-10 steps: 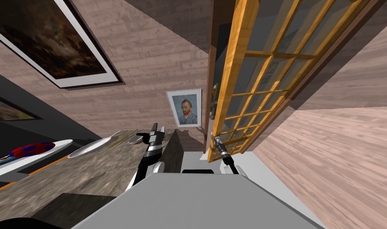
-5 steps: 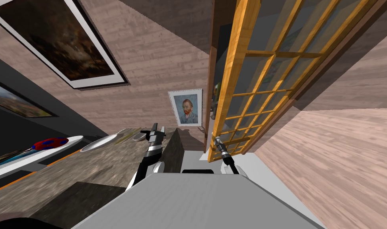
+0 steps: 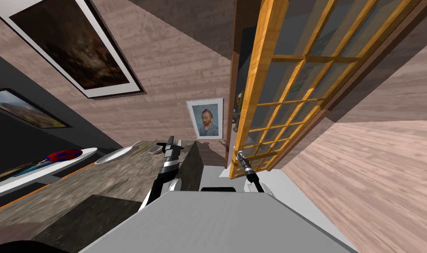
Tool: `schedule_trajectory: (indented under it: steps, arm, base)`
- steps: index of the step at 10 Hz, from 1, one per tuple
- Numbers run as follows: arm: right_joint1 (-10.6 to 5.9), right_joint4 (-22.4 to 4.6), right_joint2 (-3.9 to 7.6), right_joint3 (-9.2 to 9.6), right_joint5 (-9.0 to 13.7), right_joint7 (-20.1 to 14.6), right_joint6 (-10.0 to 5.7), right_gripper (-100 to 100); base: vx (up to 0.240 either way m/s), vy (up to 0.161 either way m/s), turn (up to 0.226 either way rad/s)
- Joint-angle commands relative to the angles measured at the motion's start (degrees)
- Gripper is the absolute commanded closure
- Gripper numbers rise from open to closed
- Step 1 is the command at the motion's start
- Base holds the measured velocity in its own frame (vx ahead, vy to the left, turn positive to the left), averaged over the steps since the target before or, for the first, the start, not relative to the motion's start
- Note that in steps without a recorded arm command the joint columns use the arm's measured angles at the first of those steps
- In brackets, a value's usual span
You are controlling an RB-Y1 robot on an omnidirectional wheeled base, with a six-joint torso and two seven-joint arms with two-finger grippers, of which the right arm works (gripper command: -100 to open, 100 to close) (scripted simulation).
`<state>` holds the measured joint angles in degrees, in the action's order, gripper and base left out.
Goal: Pull the door open
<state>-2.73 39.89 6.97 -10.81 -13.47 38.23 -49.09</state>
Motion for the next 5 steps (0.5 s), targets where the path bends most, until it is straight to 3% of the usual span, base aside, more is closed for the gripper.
schedule_trajectory:
  steps: [1,5]
  arm:
    - [0.24,0.00,-1.00,1.33,0.05,-2.26,0.45,100]
    - [0.22,-0.12,-0.31,2.77,2.99,-8.72,0.28,100]
  base:
    - [-0.040,-0.026,0.070]
    - [-0.042,-0.027,0.078]
